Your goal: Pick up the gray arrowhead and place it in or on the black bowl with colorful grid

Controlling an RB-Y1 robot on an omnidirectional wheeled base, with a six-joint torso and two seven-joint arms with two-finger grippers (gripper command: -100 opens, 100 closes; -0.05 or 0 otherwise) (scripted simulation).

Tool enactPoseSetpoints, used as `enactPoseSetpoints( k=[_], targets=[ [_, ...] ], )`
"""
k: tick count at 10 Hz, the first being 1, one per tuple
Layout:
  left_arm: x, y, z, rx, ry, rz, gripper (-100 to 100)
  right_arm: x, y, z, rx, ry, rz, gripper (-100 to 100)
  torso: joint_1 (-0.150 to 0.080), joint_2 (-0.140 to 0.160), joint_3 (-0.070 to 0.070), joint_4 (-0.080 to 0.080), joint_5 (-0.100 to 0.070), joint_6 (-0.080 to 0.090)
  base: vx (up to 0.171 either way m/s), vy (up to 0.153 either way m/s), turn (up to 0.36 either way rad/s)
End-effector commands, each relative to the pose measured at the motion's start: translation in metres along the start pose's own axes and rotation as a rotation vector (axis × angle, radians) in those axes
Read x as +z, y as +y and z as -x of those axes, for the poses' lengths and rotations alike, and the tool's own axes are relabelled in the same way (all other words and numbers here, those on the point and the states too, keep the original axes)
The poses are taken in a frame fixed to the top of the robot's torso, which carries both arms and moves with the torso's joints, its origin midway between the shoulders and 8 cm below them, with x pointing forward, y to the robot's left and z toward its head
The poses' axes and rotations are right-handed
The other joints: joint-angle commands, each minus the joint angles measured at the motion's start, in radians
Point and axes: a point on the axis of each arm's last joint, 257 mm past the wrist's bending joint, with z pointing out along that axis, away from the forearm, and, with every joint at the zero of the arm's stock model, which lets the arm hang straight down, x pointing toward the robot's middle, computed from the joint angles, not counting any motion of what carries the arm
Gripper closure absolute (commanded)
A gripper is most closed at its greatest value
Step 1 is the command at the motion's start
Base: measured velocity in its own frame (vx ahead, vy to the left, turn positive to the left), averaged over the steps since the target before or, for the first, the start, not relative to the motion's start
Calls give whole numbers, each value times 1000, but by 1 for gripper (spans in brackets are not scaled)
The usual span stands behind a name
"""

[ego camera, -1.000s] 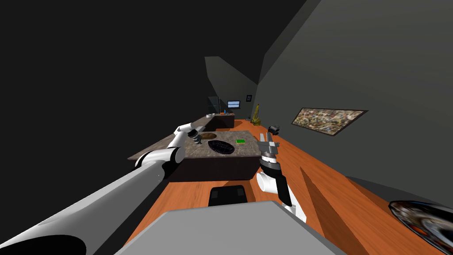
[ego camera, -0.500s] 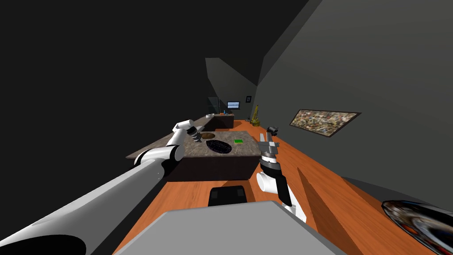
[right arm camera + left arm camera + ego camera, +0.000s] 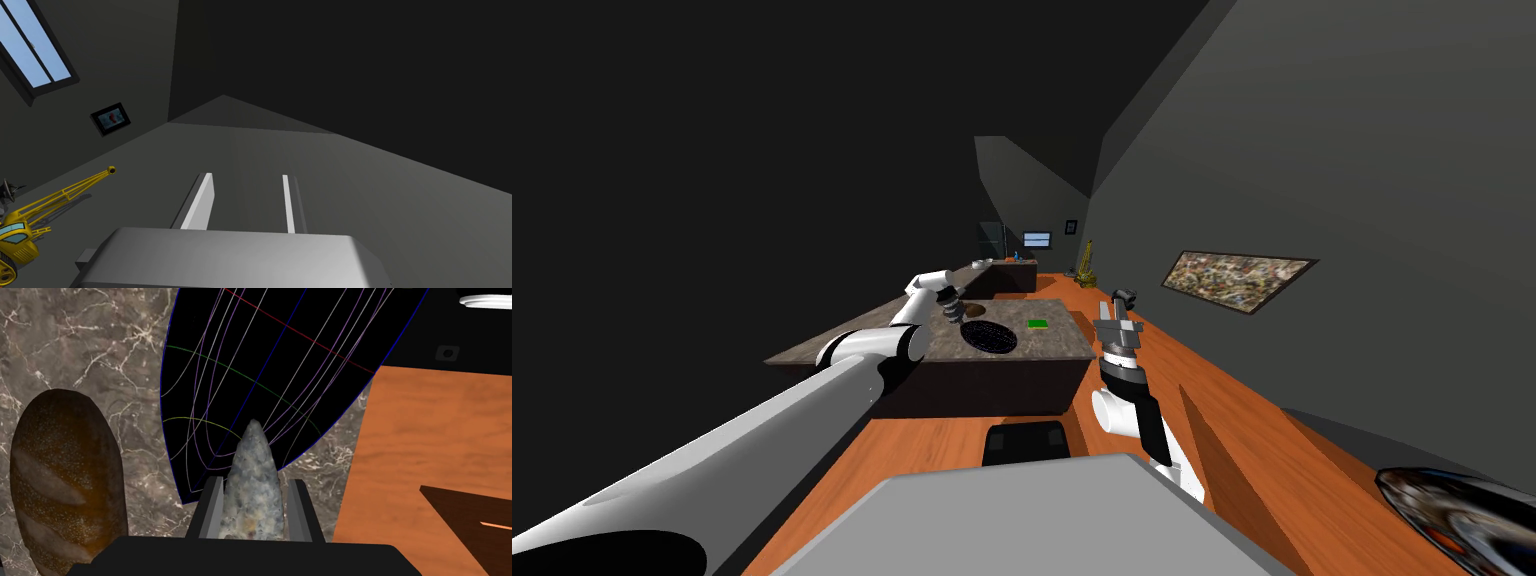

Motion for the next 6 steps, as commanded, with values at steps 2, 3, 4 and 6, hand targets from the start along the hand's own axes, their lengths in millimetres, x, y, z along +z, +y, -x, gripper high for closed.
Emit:
enactPoseSetpoints(
  k=[2, 3, 4, 6],
  targets=[
    [0, 13, 12, -13, -61, 65, 100, 0, 0, 0, 0, 0, 0, 0, -1, 1, 0, 0, 0, 0, 81, -236, 3],
    [0, 17, 15, -15, -73, 81, 100, 0, 0, 0, 0, 0, 0, 0, 0, 1, 0, 0, 0, 0, 36, -214, 4],
    [-1, 21, 17, -18, -83, 98, 100, 0, 0, 0, 0, 0, 0, 0, 1, 4, 2, 0, 0, 0, 2, -174, 1],
    [-2, 33, 20, -25, -103, 149, 100, 0, 0, 0, 0, 0, 0, 0, 7, 6, 3, 1, 1, -1, 25, -111, 3]
  ],
)
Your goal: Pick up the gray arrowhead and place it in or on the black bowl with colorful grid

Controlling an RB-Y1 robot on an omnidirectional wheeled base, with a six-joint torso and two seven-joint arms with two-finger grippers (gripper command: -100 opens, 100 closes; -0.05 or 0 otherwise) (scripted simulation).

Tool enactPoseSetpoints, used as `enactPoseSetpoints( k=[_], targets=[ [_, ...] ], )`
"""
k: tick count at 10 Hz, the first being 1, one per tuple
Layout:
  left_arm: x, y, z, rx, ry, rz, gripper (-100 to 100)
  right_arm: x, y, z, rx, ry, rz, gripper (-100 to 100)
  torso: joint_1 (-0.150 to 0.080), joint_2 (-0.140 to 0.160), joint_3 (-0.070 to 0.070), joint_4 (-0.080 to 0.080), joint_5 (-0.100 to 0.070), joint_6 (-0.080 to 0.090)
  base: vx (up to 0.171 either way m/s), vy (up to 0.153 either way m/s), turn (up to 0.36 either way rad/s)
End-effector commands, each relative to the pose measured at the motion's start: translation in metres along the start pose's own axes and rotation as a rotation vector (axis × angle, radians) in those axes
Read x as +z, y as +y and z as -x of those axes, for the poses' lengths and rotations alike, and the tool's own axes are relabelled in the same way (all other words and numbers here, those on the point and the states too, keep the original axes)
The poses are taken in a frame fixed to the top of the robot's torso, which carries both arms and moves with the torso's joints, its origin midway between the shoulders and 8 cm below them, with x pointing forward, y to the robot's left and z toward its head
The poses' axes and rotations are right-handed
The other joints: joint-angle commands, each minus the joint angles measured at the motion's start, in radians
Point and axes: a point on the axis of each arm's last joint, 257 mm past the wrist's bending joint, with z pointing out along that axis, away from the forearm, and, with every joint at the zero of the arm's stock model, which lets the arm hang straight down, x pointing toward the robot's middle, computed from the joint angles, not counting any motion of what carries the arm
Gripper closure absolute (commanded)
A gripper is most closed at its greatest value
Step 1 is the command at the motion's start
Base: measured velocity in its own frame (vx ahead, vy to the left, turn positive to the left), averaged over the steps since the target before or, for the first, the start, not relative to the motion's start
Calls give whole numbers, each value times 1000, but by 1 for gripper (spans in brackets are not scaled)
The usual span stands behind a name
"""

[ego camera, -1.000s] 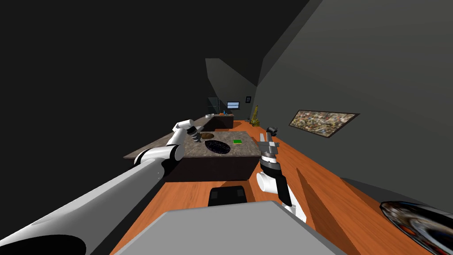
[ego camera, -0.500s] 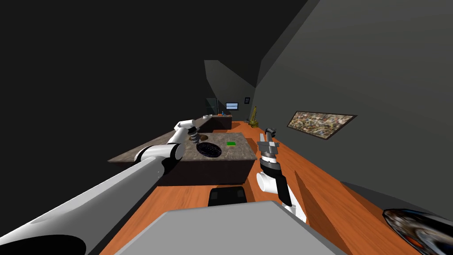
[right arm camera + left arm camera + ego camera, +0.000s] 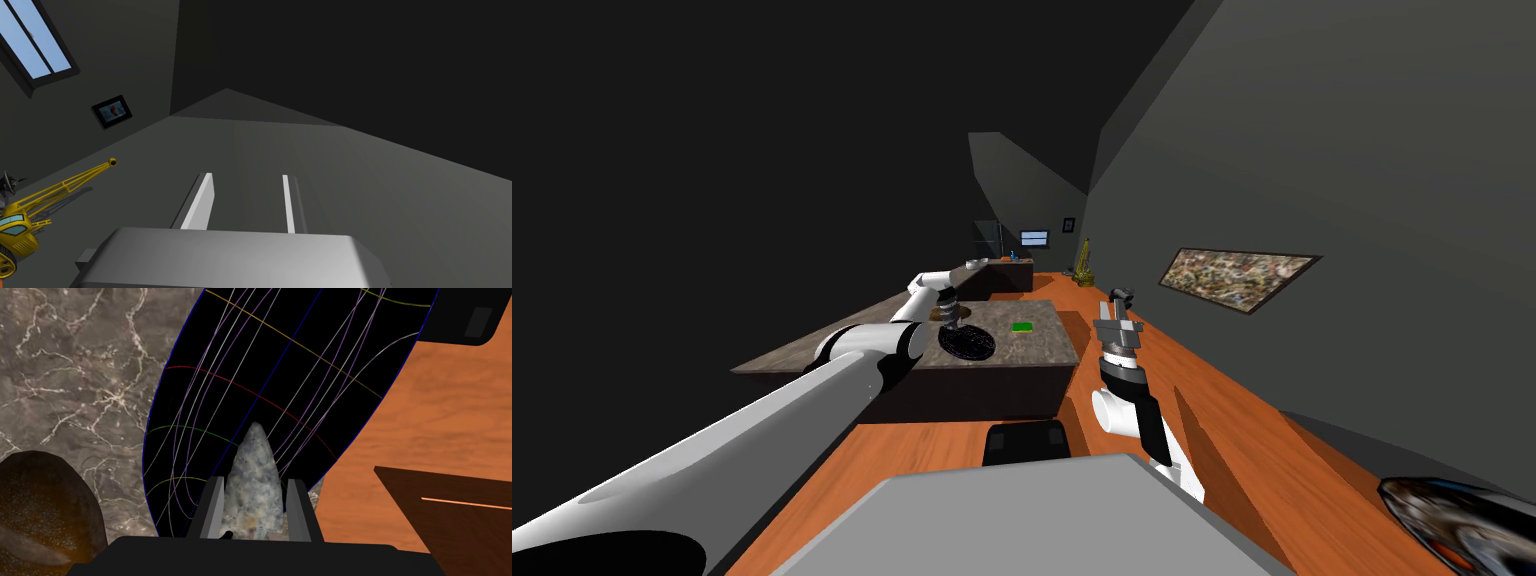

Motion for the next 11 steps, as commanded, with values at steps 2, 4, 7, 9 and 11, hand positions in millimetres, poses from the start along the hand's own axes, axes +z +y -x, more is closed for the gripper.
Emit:
enactPoseSetpoints(
  k=[2, 4, 7, 9, 11],
  targets=[
    [0, 1, 0, 0, 0, 5, -100, 0, 0, 0, 0, 0, 0, 0, 4, 0, 0, 0, 1, 0, 7, -23, 1],
    [0, 1, 0, 0, 0, 5, -100, 0, 0, 0, 0, 0, 0, 0, 8, 1, 0, 0, 2, -1, 0, 0, 0],
    [0, 1, 0, 0, 0, 5, 0, 0, 0, 0, 0, 0, 0, 0, 8, 1, 0, 0, 2, -1, 0, 0, 0],
    [4, 12, 35, -45, 9, 13, -100, 0, 0, 0, 0, 0, 0, 0, 7, 2, 1, 0, 2, -1, -25, -46, -237],
    [10, 24, 67, -84, 9, 26, -100, 0, 0, 0, 0, 0, 0, 0, 5, 3, 1, 0, 1, 1, -24, -55, -250]
  ],
)
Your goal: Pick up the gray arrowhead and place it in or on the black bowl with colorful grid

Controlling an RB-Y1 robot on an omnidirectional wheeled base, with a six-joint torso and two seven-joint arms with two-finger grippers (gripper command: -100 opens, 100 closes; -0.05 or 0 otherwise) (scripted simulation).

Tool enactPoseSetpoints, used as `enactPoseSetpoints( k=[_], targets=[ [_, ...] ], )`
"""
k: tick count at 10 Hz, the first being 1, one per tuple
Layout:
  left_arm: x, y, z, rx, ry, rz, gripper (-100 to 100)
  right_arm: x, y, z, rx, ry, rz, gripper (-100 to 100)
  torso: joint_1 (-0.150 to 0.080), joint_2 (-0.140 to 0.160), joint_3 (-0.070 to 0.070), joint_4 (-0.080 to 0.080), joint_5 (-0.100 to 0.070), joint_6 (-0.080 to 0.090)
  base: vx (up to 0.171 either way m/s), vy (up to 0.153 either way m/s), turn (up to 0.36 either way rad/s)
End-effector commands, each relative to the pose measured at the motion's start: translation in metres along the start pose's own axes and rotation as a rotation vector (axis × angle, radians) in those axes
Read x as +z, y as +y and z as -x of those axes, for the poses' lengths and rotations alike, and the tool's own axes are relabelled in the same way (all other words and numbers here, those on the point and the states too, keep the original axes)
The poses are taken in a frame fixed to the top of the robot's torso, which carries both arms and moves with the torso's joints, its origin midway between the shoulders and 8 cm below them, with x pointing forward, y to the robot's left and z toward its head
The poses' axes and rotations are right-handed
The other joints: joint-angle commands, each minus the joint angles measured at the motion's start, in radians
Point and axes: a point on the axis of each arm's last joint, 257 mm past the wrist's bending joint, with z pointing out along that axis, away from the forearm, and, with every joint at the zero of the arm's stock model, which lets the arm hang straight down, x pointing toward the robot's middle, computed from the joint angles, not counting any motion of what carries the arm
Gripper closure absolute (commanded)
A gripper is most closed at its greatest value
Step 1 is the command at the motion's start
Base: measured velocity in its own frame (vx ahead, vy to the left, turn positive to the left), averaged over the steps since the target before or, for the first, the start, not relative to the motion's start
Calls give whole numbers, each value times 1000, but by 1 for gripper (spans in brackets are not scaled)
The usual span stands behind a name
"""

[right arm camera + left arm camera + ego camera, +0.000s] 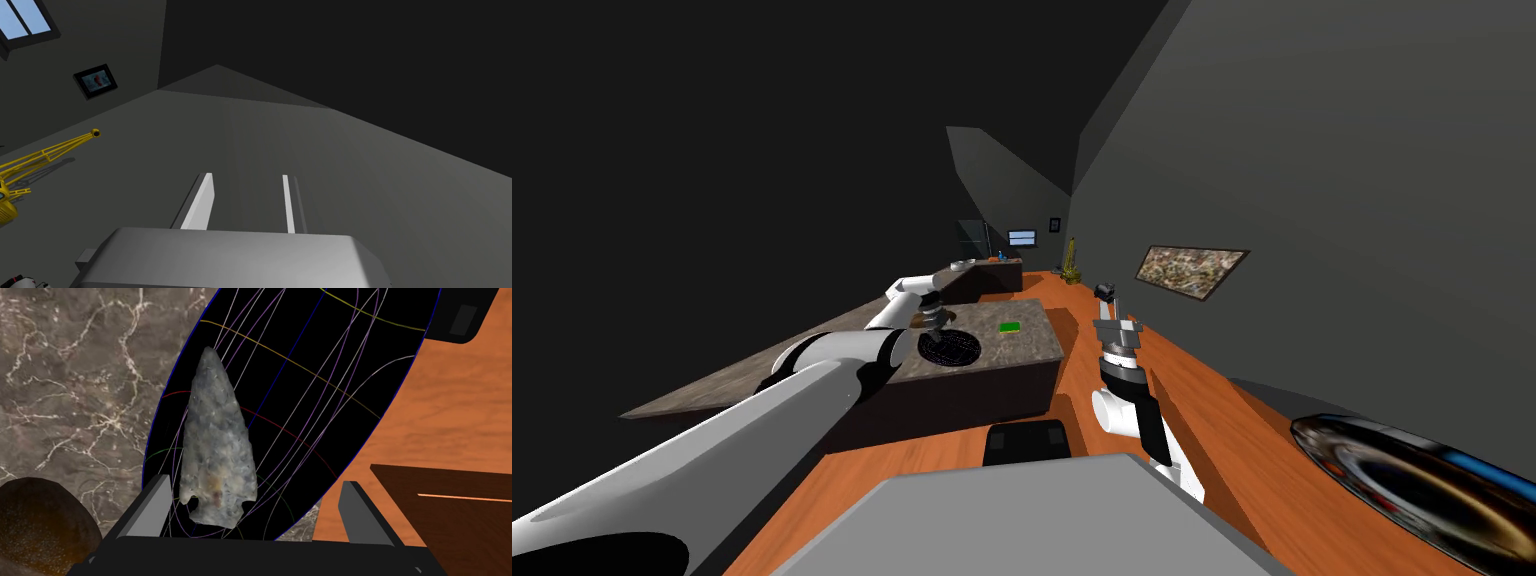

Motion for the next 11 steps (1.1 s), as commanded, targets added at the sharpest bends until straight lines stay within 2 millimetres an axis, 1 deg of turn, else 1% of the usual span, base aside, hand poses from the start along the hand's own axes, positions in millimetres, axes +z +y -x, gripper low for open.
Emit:
enactPoseSetpoints(
  k=[1, 2, 3, 4, 5, 6, 7, 8, 9, 10, 11],
  targets=[
    [-6, 0, 15, -30, 19, -17, -100, 0, 0, 0, 0, 0, 0, 0, 0, 0, 0, 0, 0, 0, -13, -20, 22],
    [8, 13, 34, -46, 5, 13, -100, 0, 0, 0, 0, 0, 0, 0, 2, 0, 0, 0, 1, -1, -14, -44, -270],
    [1, 12, 41, -59, 21, 0, -100, 0, 0, 0, 0, 0, 0, 0, 1, 0, 0, 0, 0, 0, -17, -38, -193],
    [-6, 13, 52, -79, 26, -14, -100, 0, 0, 0, 0, 0, 0, 0, 1, 0, 0, 0, 0, -1, -10, -19, 0],
    [6, 26, 70, -93, 11, 15, -100, 0, 0, 0, 0, 0, 0, 0, 2, 0, 0, 0, 0, -1, -24, -56, -295],
    [-2, 29, 84, -118, 18, 3, -100, 0, 0, 0, 0, 0, 0, 0, 0, 1, 0, 0, 0, 0, -21, -52, -185],
    [-8, 28, 89, -127, 30, -13, -100, 0, 0, 0, 0, 0, 0, 0, 1, 1, 1, 0, 0, -1, -6, -18, 22],
    [2, 44, 110, -148, 13, 15, -100, 0, 0, 0, 0, 0, 0, 0, 2, 0, 0, 0, 0, -1, -11, -42, -323],
    [-6, 44, 115, -159, 32, -2, -100, 0, 0, 0, 0, 0, 0, 0, 1, 0, 0, 0, 0, 1, -11, -39, -179],
    [-12, 45, 124, -174, 32, -13, -100, 0, 0, 0, 0, 0, 0, 0, 1, 0, 0, 0, 0, -1, -5, -19, 42],
    [-2, 61, 141, -190, 19, 16, -100, 0, 0, 0, 0, 0, 0, 0, 3, 0, 0, 0, 0, -1, -15, -48, -276]
  ],
)
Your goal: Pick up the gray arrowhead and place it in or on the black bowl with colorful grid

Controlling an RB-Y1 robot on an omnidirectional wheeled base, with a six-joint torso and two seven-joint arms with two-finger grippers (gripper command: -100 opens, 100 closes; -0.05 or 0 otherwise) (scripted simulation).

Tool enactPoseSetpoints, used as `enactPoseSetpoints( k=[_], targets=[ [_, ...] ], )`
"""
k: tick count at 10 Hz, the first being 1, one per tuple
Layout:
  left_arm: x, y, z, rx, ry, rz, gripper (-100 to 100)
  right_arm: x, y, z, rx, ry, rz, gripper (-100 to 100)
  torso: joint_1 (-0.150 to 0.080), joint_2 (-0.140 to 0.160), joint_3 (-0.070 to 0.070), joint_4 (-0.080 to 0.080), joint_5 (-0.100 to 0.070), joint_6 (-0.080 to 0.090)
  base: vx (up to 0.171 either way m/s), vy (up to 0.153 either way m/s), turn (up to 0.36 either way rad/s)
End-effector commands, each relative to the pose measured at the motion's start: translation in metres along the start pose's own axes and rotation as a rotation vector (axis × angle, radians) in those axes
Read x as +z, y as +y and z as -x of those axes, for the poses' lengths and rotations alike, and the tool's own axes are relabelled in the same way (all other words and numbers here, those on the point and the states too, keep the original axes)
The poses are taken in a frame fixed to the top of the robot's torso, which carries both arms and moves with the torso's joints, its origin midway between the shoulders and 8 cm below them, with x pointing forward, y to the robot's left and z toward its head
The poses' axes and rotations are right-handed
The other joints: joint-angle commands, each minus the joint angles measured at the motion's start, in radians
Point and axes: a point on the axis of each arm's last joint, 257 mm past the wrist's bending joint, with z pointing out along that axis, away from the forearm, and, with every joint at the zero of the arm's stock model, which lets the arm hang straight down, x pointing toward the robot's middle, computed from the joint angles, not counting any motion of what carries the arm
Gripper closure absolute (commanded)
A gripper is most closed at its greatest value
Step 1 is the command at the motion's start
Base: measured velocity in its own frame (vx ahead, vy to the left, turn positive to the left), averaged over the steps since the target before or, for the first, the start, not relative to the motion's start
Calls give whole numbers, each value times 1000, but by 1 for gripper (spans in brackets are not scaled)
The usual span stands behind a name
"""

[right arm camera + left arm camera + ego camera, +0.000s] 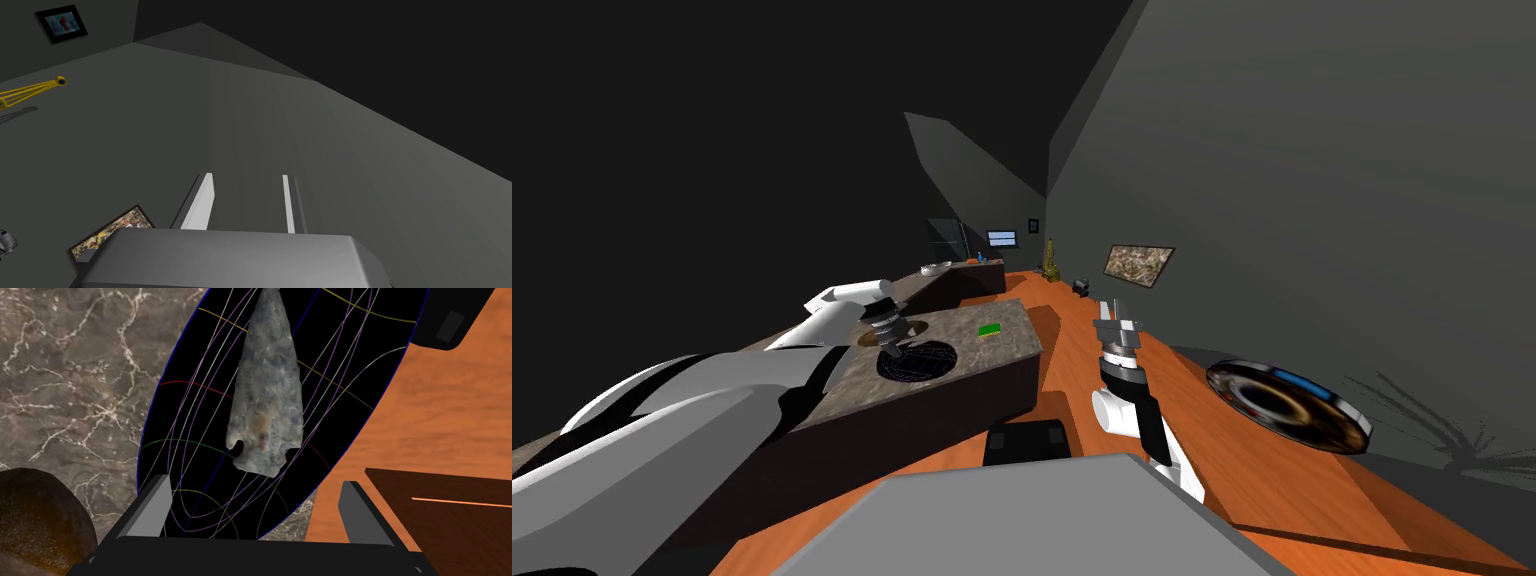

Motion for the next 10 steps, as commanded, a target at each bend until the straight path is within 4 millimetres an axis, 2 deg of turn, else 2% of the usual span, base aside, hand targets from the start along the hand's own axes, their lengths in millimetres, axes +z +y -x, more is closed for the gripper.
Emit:
enactPoseSetpoints(
  k=[1, 2, 3, 5, 6, 8, 9, 10],
  targets=[
    [-5, 6, 19, -22, 6, -6, -100, 0, 0, 0, 0, 0, 0, 0, 0, 0, 0, 0, 0, 0, -16, -45, -200],
    [-14, 7, 29, -38, 8, -21, -100, 0, 0, 0, 0, 0, 0, 0, 0, 0, 0, 0, 0, -1, -5, -23, 1],
    [-6, 20, 49, -57, -9, 7, -100, 0, 0, 0, 0, 0, 0, 0, 1, 0, 0, 0, 0, -2, -4, -59, -356],
    [-23, 21, 63, -84, 5, -25, -100, 0, 0, 0, 0, 0, 0, 0, 0, 0, 0, 0, 0, -2, -8, -30, -47],
    [-17, 35, 83, -103, -15, 1, -100, 0, 0, 0, 0, 0, 0, 0, 2, 0, 0, 0, 0, -2, -8, -53, -349],
    [-34, 37, 96, -128, -1, -30, -100, 0, 0, 0, 0, 0, 0, 0, 0, 0, 0, 0, -1, -2, -7, -33, -60],
    [-34, 37, 96, -128, -1, -30, -100, 0, 0, 0, 0, 0, 0, 0, 1, 0, 0, 0, 0, -2, -2, -3, 36],
    [-33, 53, 118, -154, -22, -9, -100, 0, 0, 0, 0, 0, 0, 0, 3, 0, 0, 0, 0, -2, -6, -42, -321]
  ],
)
